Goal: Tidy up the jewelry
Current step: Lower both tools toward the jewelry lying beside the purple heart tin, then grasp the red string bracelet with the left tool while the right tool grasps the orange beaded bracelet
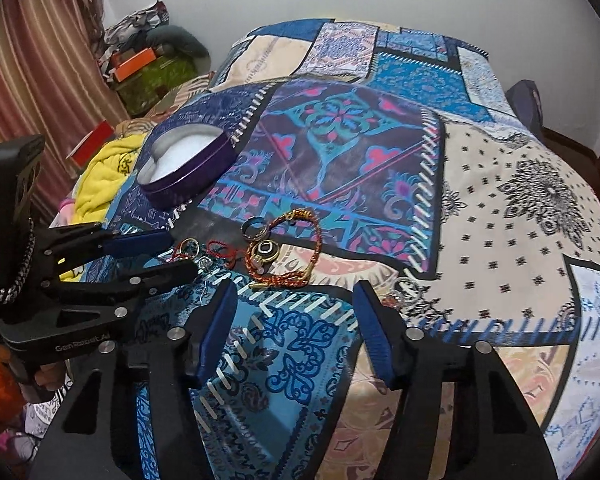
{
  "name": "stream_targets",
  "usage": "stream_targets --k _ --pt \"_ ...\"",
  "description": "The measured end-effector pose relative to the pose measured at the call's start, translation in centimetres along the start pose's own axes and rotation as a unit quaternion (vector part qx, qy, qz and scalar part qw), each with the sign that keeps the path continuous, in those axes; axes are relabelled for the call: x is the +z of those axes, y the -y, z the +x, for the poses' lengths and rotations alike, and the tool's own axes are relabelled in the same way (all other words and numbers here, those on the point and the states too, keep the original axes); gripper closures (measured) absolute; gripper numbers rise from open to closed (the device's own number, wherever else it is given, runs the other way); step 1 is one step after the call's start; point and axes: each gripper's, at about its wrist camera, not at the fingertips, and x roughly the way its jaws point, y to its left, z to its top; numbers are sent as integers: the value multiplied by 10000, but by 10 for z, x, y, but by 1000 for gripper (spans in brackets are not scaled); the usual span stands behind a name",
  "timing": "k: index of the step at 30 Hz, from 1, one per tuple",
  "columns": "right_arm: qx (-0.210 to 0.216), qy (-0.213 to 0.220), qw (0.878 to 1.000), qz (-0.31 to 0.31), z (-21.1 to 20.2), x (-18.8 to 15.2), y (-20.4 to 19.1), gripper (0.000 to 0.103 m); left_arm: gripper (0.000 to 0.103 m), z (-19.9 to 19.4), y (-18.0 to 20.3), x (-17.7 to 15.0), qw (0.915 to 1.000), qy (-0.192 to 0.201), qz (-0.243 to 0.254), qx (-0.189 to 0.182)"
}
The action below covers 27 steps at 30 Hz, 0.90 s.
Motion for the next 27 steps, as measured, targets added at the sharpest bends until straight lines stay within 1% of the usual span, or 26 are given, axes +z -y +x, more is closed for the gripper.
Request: stream_targets --k 2,9,11,12,14,17,20,25,27 --pt "34 -41 10000 -12 4 -1 -1 50 66 1 -1 1 10000 11 -10 -20" --pt "145 -200 9997 2 16 -1 -2 53 73 1 0 -2 9999 38 72 -59" --pt "157 -208 9997 17 17 -1 -2 53 81 0 1 -4 9999 69 135 11" --pt "160 -208 9997 28 17 -1 -2 53 83 0 1 -4 9998 81 146 52" --pt "160 -207 9996 48 18 0 0 54 93 0 -1 -5 9999 100 98 83" --pt "159 -204 9996 83 19 2 1 54 99 -2 -8 -5 9999 93 -62 -23" --pt "154 -200 9996 93 20 3 1 54 102 -4 -13 -6 9998 102 -173 -59" --pt "109 -205 9997 36 23 4 -1 54 102 -12 -17 -7 9994 187 -295 -20" --pt "85 -206 9997 19 24 4 -2 56 102 -18 -18 -7 9991 267 -333 12"
